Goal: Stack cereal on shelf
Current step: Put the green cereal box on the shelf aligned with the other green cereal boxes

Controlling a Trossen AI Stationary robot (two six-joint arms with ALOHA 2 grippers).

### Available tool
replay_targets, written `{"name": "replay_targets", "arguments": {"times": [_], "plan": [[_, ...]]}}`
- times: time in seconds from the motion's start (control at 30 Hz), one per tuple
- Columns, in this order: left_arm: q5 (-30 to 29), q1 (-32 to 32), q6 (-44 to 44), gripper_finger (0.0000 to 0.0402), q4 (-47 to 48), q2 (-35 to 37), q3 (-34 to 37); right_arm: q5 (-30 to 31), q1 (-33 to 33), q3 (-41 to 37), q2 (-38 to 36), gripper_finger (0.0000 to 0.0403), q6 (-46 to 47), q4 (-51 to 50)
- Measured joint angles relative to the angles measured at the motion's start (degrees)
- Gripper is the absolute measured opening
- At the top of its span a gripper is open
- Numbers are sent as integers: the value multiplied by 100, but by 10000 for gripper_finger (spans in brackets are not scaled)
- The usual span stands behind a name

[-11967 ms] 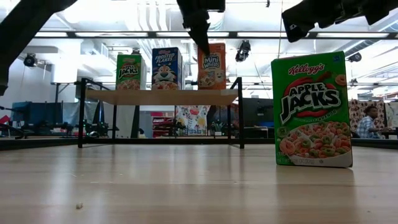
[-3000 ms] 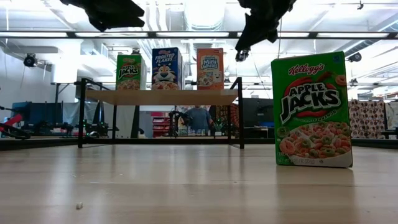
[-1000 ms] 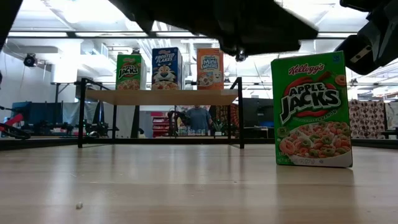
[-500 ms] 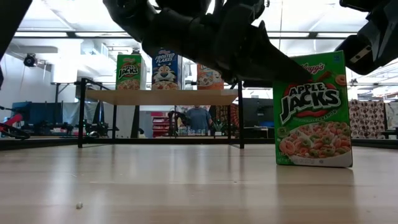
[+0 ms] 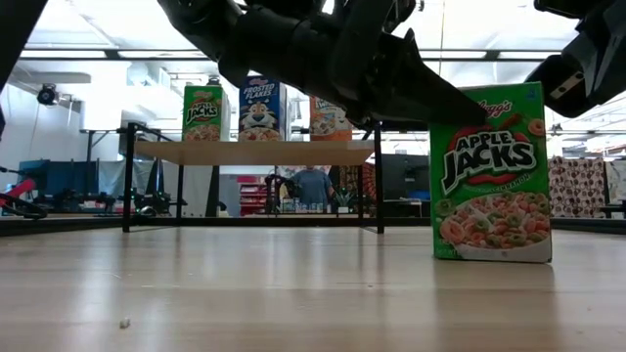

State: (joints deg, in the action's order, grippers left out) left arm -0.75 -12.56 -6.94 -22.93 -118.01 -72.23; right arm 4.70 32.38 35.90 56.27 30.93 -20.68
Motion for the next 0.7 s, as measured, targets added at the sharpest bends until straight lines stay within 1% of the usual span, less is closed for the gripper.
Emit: {"name": "replay_targets", "arguments": {"times": [0.1, 0.2, 0.3, 0.37, 0.43, 0.57, 0.63, 0.7], "plan": [[0, -8, 0, 166, 27, 32, 0, 32, 0, 0, 0, 9, -8, 1], [0, -15, -11, 153, 85, 87, 4, 68, 0, 0, 0, 9, -16, 1], [1, -15, -137, 150, 463, 247, 7, 152, 0, 0, 0, 9, -87, 16], [23, -15, -273, 152, 914, 476, 11, 189, 0, 0, 1, 9, -124, 21], [22, -15, -459, 152, 1510, 808, 13, 271, 0, 0, 2, 9, -165, 30], [14, -12, -733, 153, 2510, 1749, 246, 331, 0, -1, 4, 9, -482, 141], [-99, -6, -807, 153, 2916, 2308, 453, 451, 0, -2, 6, 9, -773, 333], [-295, -2, -824, 153, 3121, 2900, 711, 554, -2, -2, 6, 9, -1123, 527]]}}
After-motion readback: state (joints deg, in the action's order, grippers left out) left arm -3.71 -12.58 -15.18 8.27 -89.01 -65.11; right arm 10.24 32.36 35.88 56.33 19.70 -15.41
